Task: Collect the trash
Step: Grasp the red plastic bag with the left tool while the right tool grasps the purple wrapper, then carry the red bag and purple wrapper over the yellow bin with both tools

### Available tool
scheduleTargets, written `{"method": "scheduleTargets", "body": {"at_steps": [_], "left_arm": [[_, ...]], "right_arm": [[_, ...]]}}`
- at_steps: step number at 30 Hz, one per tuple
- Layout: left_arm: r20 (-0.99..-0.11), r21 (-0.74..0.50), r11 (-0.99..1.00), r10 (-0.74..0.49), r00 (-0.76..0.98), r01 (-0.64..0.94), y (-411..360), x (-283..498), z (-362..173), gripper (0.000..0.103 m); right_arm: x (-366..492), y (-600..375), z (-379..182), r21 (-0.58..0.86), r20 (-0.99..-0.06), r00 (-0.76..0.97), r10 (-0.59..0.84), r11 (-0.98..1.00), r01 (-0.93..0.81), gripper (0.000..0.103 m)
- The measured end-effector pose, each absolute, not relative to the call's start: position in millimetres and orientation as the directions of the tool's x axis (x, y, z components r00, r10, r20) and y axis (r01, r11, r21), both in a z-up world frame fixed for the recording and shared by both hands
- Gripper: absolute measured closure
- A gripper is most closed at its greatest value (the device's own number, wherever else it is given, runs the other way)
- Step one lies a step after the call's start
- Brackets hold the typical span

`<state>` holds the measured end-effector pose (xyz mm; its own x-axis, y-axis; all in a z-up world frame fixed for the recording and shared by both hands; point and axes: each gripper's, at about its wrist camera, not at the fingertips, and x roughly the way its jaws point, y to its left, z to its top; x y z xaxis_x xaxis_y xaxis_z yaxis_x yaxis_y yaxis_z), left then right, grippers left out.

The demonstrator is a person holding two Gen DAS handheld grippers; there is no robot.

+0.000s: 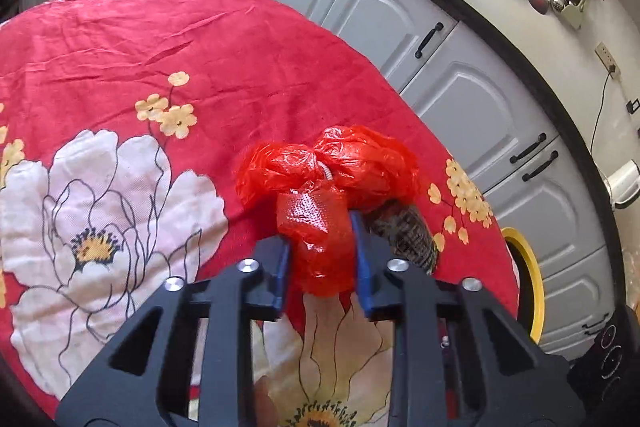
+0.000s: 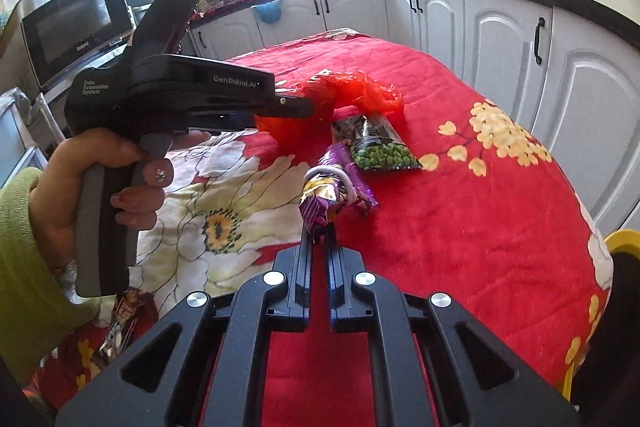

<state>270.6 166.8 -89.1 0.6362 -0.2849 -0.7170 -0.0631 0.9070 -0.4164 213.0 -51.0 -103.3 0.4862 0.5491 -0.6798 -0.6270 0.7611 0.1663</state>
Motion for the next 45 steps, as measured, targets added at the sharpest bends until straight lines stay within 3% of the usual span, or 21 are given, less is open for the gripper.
{"method": "scheduleTargets", "body": {"at_steps": [14,31,45], "left_arm": [[-0.624,-0.469,0.882,-0.292,0.725,-0.049,161.7,211.5,-57.4,0.092],[-0.559,-0.364,0.926,-0.305,0.771,0.103,73.7,161.0,1.5,0.092],[-0.571,-0.292,0.927,-0.367,0.734,0.236,-9.9,159.1,1.5,0.093]], "right_arm": [[193.4,-81.6,-92.3,0.188,-0.654,0.5,0.568,0.762,-0.62,0.097],[190.7,-176.2,-48.7,0.207,-0.573,0.643,0.509,0.848,-0.487,0.097],[189.7,-266.4,-41.3,0.18,-0.563,0.731,0.385,0.921,-0.346,0.097]]}}
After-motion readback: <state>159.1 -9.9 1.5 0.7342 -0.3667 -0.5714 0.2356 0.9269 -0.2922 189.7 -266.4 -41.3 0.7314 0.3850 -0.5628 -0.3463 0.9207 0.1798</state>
